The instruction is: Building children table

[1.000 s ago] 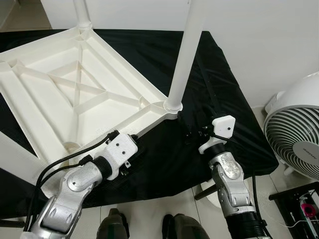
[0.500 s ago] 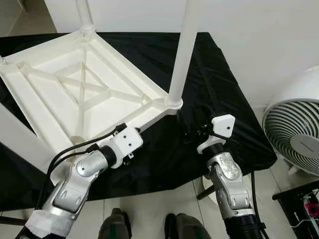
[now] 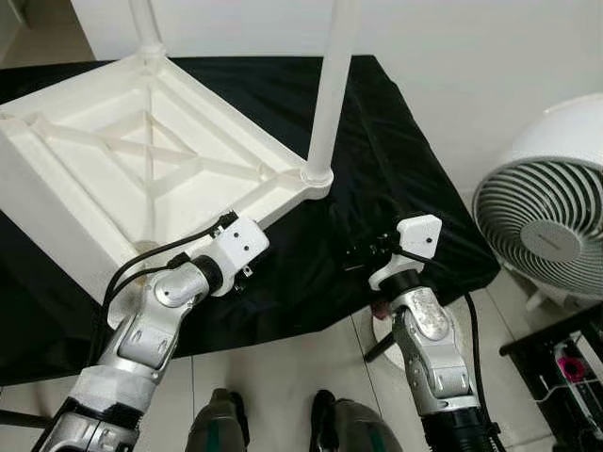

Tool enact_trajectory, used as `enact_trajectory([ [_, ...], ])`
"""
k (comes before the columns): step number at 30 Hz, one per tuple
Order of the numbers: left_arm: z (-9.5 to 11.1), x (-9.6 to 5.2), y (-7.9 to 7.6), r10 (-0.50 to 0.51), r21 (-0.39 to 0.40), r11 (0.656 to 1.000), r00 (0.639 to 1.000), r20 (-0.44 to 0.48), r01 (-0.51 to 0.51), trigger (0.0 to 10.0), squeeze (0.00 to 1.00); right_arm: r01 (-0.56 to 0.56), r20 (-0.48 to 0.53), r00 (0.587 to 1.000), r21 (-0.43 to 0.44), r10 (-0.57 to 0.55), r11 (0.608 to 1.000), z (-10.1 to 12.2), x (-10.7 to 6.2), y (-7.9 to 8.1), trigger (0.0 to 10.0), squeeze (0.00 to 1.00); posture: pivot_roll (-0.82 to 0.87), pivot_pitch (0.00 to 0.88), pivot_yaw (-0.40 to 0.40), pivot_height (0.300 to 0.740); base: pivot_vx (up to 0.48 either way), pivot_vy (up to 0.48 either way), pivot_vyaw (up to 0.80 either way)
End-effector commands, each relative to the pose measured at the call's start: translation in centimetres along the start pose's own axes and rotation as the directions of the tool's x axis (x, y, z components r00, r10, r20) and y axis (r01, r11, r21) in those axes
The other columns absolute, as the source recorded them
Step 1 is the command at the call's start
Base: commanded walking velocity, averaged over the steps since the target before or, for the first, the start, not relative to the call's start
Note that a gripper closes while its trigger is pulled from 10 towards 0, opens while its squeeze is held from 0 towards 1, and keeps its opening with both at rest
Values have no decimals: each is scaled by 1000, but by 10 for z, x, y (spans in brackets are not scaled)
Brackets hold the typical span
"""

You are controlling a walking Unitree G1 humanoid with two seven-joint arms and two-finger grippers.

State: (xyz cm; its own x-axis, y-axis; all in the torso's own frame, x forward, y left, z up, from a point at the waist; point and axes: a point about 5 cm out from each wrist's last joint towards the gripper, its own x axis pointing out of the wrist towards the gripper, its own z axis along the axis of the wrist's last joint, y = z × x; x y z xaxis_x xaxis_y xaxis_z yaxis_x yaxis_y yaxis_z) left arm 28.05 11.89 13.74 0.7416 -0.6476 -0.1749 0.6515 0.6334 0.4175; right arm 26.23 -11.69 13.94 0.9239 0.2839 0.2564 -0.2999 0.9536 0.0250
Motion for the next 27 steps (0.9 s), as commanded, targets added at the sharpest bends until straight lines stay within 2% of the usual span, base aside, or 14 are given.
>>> enact_trajectory([
  [1,4,-8,4,109,-39,994,993,42,-107,10000,0,-21,-2,1000,7,21,1000,1,1,3,10000,0,19,113,-9,740,0,0,0],
  [3,16,-18,-3,51,-97,995,989,136,-38,10000,0,-40,-14,999,12,40,999,-1,0,6,10000,0,23,113,-12,740,0,0,0],
  [5,16,-18,-3,51,-97,995,989,136,-38,10000,0,-40,-14,999,12,40,999,-1,0,6,10000,0,23,113,-12,740,0,0,0],
  [8,33,-33,-16,-34,-173,982,971,236,76,10000,0,-63,-27,998,14,64,998,-3,0,7,10000,0,34,115,-21,740,0,0,0],
  [9,33,-33,-16,-34,-173,982,971,236,76,10000,0,-63,-27,998,14,64,998,-3,0,7,10000,0,34,115,-21,740,0,0,0],
  [11,35,-45,-20,-72,-167,979,969,238,114,10000,0,-77,-36,996,11,78,997,-5,0,8,10000,0,38,116,-25,740,0,0,0],
  [15,35,-53,-23,-82,-155,981,970,230,119,10000,0,-86,-42,995,10,87,996,-6,-1,8,10000,0,43,117,-27,740,0,0,0],
  [16,30,-64,-25,-31,-114,992,977,211,56,10000,0,-90,-56,994,1,90,996,-9,-4,5,10000,0,50,120,-30,740,0,0,0],
  [20,23,-68,-26,23,-103,995,983,180,-4,10000,0,-89,-65,994,-9,88,996,-11,-5,2,10000,0,56,125,-34,740,0,0,0],
  [23,15,-75,-28,173,-166,975,972,162,-146,10000,0,-79,-78,994,-37,76,996,-14,-5,-5,10000,0,67,130,-41,740,0,0,0],
  [24,15,-75,-28,173,-166,975,972,162,-146,10000,0,-79,-78,994,-37,76,996,-14,-5,-5,10000,0,67,130,-41,740,0,0,0],
  [26,13,-79,-26,277,-192,951,946,171,-244,10000,0,-77,-84,994,-46,73,996,-16,-4,-9,10000,0,77,132,-47,740,0,0,0],
  [27,13,-79,-26,277,-192,951,946,171,-244,10000,0,-77,-84,994,-46,73,996,-16,-4,-9,10000,0,77,132,-47,740,0,0,0],
])
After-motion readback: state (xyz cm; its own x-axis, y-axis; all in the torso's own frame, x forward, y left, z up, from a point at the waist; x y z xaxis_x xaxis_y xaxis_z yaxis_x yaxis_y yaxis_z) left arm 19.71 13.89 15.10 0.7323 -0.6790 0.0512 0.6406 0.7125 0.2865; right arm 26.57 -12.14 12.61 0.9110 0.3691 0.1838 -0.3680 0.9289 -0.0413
